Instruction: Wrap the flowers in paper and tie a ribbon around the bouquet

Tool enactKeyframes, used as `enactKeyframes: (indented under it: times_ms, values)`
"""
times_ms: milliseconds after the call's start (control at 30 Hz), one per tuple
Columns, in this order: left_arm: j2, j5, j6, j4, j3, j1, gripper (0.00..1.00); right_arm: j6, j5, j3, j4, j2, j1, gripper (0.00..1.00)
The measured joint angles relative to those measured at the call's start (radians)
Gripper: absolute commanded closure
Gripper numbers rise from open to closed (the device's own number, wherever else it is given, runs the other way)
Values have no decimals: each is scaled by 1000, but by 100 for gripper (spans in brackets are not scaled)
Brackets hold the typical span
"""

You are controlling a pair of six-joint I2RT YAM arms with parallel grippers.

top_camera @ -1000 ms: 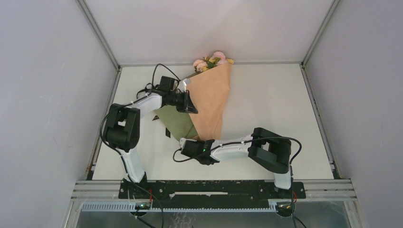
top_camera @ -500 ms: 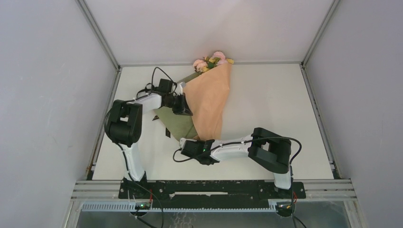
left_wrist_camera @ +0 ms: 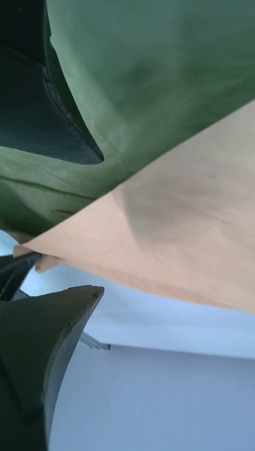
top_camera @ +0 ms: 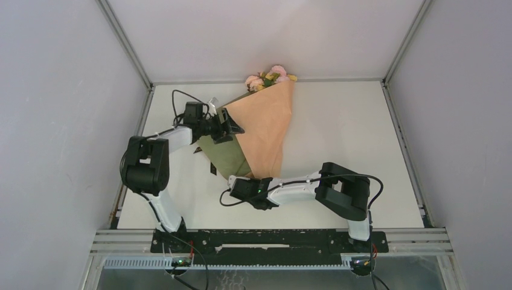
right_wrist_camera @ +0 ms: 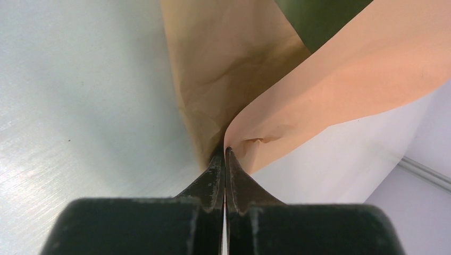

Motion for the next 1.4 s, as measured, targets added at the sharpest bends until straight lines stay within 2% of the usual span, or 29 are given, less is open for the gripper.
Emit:
enactKeyframes:
  times_ms: [200,300,367,633,667,767,867,1033,1067,1167,1400]
  values:
    - [23,15,-142,170,-38,-47,8,0,-1,0,0,0,0,100]
    - [67,19,-171,204,-38,-87,14,0,-2,0,0,0,-1,100]
    - [88,19,-187,209,-38,-109,26,0,-3,0,0,0,-2,100]
    - [89,28,-227,289,-56,-134,94,4,-5,0,-2,-2,-3,100]
    - [86,28,-229,295,-61,-133,99,5,-5,0,-2,-2,-3,100]
    - [84,26,-228,306,-71,-130,100,7,-5,0,-2,-2,-3,99]
    - [83,16,-219,299,-72,-127,100,10,-7,0,-5,-5,-3,93]
    - [83,-48,-173,233,-72,-122,100,29,-17,-4,-26,-24,1,60]
    - [83,-62,-165,219,-72,-120,100,35,-19,-6,-33,-33,4,57]
    - [92,-91,-146,192,-72,-116,100,49,-29,-9,-59,-69,14,54]
    - [128,-117,-130,171,-72,-114,100,89,-87,-11,-137,-250,50,53]
